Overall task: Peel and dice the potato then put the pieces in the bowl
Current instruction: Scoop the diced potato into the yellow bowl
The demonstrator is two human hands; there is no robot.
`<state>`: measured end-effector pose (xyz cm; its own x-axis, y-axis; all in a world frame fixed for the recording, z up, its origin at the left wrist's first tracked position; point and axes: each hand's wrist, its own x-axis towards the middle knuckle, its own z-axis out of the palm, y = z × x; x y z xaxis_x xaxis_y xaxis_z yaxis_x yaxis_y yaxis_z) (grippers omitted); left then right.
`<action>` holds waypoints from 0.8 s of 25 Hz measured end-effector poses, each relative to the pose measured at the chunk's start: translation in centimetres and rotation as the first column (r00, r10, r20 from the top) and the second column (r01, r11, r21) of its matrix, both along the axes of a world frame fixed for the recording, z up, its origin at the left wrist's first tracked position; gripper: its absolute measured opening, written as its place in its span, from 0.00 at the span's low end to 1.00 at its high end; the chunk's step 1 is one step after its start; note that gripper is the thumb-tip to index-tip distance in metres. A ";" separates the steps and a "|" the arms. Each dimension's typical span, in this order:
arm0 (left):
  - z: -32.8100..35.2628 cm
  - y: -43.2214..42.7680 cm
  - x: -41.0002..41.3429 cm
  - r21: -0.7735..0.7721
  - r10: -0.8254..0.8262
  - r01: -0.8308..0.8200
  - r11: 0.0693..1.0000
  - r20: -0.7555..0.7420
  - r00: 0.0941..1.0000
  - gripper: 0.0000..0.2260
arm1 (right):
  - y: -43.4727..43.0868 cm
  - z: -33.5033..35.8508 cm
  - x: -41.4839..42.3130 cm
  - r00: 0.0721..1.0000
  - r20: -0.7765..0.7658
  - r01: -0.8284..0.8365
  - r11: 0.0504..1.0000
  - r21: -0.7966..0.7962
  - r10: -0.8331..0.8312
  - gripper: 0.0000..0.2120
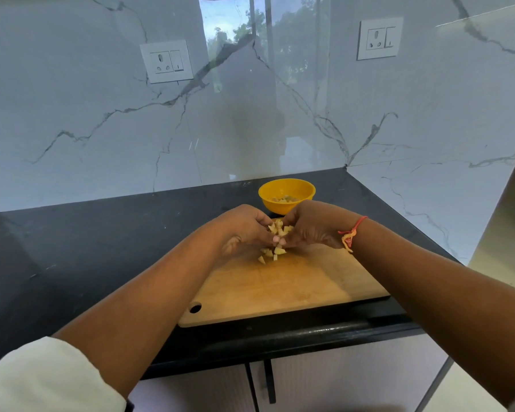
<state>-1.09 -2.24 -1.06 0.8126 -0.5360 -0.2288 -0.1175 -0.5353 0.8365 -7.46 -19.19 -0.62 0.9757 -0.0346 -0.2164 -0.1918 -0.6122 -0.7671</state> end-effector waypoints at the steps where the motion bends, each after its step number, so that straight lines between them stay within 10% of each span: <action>1: 0.2 -0.1 0.1 -0.030 0.003 -0.004 1.000 -0.042 0.999 0.18 | -0.2 0.2 0.0 1.000 -0.019 0.020 0.995 0.096 -0.019 0.18; 9: 1.6 -0.8 0.1 -0.137 0.003 -0.026 0.990 -0.168 0.986 0.13 | -1.5 0.7 -0.1 0.996 -0.086 0.059 0.876 0.479 -0.020 0.14; 20: 6.3 -4.6 4.6 -0.271 -0.005 -0.048 0.961 -0.192 0.981 0.16 | -4.0 5.9 4.1 0.993 -0.031 0.113 0.854 0.508 -0.113 0.18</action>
<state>3.53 -6.79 5.25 0.7810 -0.5820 -0.2265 0.0656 -0.2842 0.9565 -3.39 -23.15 5.33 0.9717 -0.0297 -0.2344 -0.2363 -0.1120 -0.9652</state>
